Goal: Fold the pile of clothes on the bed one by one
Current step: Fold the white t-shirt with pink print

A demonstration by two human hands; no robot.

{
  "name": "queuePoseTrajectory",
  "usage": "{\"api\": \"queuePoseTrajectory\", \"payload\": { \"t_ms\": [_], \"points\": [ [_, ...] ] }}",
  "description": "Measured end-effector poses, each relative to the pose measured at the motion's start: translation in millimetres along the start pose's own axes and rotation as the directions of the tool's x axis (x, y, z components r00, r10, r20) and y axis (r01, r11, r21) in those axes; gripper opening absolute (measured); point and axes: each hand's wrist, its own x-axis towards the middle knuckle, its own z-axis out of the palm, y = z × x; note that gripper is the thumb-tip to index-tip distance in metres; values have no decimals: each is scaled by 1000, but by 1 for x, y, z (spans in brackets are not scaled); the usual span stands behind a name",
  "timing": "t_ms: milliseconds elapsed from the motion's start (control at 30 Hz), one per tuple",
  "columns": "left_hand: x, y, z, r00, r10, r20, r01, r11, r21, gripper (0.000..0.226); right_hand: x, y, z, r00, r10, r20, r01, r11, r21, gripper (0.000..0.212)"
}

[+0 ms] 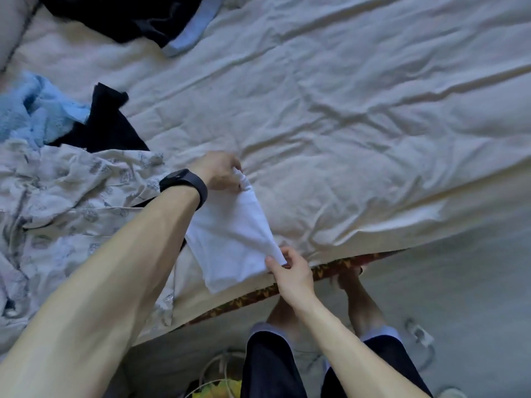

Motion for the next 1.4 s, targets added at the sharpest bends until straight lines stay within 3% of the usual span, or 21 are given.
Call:
{"api": "queuePoseTrajectory", "payload": {
  "t_ms": [133,300,467,567,733,900,1033,1167,1300,1400],
  "points": [
    [-27,2,-9,997,-10,-78,-2,987,-161,26,-9,-11,-19,994,-110,-7,109,992,-67,7],
    [-99,18,-53,985,35,-170,-115,865,-488,20,-42,-60,-100,949,-251,-193,239,968,-81,5],
    [-179,105,-120,926,155,-343,-338,744,-576,14,-116,-143,-220,793,-446,-415,460,885,-72,11],
    [-227,181,-169,851,236,-470,-499,644,-580,12,-177,-187,-287,643,-525,-557,589,804,-78,10],
    [-300,293,-237,745,372,-554,-665,476,-575,17,-273,-217,-374,422,-570,-705,732,673,-105,9],
    [-352,399,-263,636,519,-571,-771,400,-495,13,-333,-209,-451,253,-566,-785,794,585,-166,11],
    [-369,484,-266,612,578,-539,-785,367,-499,11,-357,-201,-528,146,-511,-847,806,558,-198,8],
    [-367,569,-253,556,516,-651,-827,267,-494,17,-371,-196,-601,33,-499,-866,783,551,-288,16],
    [-364,651,-234,433,438,-788,-896,306,-323,8,-376,-194,-664,-114,-478,-871,683,598,-418,26],
    [-353,701,-228,337,388,-858,-905,384,-182,6,-371,-194,-711,-181,-485,-856,605,631,-485,29]
  ]
}}
